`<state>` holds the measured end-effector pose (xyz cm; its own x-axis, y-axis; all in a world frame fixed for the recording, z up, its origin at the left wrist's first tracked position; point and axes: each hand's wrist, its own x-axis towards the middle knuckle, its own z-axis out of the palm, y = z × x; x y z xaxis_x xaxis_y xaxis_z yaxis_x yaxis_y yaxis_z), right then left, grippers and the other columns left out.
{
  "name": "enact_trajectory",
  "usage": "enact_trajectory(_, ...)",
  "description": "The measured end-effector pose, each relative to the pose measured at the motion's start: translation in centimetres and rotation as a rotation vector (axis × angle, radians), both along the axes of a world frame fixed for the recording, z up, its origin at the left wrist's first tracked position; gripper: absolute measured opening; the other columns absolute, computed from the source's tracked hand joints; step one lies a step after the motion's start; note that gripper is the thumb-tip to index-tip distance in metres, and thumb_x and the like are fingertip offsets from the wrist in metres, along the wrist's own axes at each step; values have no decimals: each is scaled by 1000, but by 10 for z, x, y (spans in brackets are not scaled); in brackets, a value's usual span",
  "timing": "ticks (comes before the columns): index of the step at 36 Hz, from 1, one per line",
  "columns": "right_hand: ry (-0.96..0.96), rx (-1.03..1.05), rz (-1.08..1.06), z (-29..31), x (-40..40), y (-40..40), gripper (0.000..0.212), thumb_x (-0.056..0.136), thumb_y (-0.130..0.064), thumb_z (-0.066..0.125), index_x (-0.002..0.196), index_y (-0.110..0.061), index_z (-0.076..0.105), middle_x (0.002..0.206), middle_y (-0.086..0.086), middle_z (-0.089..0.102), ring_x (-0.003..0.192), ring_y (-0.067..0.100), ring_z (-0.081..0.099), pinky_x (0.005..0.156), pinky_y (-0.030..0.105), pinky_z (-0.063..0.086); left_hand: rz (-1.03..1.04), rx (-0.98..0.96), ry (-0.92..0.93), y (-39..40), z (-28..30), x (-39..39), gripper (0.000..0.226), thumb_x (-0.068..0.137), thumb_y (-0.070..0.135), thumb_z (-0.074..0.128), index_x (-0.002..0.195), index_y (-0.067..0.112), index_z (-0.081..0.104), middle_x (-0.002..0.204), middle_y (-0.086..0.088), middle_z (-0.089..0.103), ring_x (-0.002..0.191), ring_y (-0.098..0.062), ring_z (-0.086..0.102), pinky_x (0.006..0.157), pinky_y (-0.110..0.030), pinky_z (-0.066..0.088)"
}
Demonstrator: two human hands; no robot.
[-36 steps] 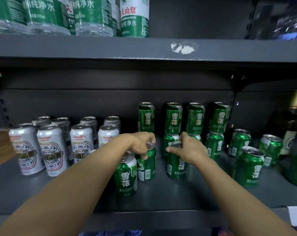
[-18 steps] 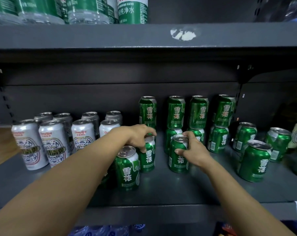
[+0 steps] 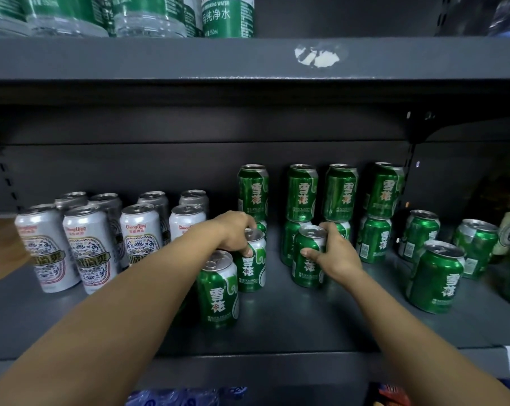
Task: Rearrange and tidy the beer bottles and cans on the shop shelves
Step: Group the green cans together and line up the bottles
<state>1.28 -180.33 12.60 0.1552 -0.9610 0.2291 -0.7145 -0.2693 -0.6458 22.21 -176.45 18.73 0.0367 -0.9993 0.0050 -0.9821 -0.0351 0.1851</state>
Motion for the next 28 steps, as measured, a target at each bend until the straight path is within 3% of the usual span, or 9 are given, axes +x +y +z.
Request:
enact_trajectory(2, -11, -15, 2, -1, -2, 0, 66, 87, -37, 68, 140, -18, 34, 133, 3, 55, 104, 25, 56, 86, 35, 44, -4, -5, -3, 1, 0, 0, 64, 78, 25, 78, 135, 23, 50, 143, -6, 45, 127, -24, 46, 103, -32, 41)
enact_trajectory(5, -47, -12, 30, -1, -3, -3, 66, 85, -35, 71, 140, -19, 37, 134, 2, 55, 117, 24, 52, 91, 34, 43, 0, -7, 6, 0, 1, 1, 65, 78, 26, 79, 136, 23, 50, 143, -6, 45, 128, -24, 46, 104, -32, 41)
enact_trajectory(14, -58, -24, 77, -6, -3, -5, 70, 84, -35, 72, 142, -17, 37, 138, 5, 52, 125, 24, 48, 98, 35, 41, -16, 20, 22, 1, 0, 3, 65, 80, 21, 77, 137, 23, 47, 143, -6, 44, 127, -25, 46, 104, -34, 41)
enact_trajectory(17, 63, -386, -49, -6, 7, 12, 66, 83, -48, 67, 137, -16, 44, 136, 2, 50, 126, 25, 43, 99, 39, 37, -29, 23, 16, 1, 1, 4, 68, 79, 23, 77, 140, 21, 45, 143, -6, 46, 127, -25, 47, 105, -34, 41)
enact_trajectory(20, -51, -685, 85, 1, 36, 51, 49, 82, -54, 54, 115, -16, 58, 109, -1, 60, 100, 22, 56, 81, 36, 43, -54, -43, 55, 2, 9, 4, 67, 85, 23, 71, 144, 16, 40, 143, -7, 48, 129, -24, 47, 107, -30, 38)
enact_trajectory(23, 15, -473, 331, -2, 72, 81, 62, 81, -61, 61, 127, -22, 46, 119, -6, 54, 106, 15, 55, 78, 32, 44, -77, -151, 124, 6, 20, 2, 52, 89, 13, 63, 139, 14, 48, 134, -8, 56, 121, -22, 53, 102, -27, 41)
enact_trajectory(26, 37, -296, 328, -16, 96, 93, 88, 74, -69, 64, 142, -25, 28, 142, -9, 40, 128, 16, 42, 89, 36, 42, -73, -195, 184, 10, 26, 5, 44, 90, 5, 58, 134, 13, 54, 128, -8, 59, 116, -20, 56, 100, -25, 42)
enact_trajectory(28, 45, -230, 305, -24, 105, 97, 91, 75, -69, 63, 145, -26, 23, 146, -9, 38, 133, 15, 38, 96, 36, 40, -71, -177, 200, 12, 25, 8, 43, 90, 5, 59, 132, 14, 56, 127, -7, 60, 115, -20, 56, 101, -26, 43)
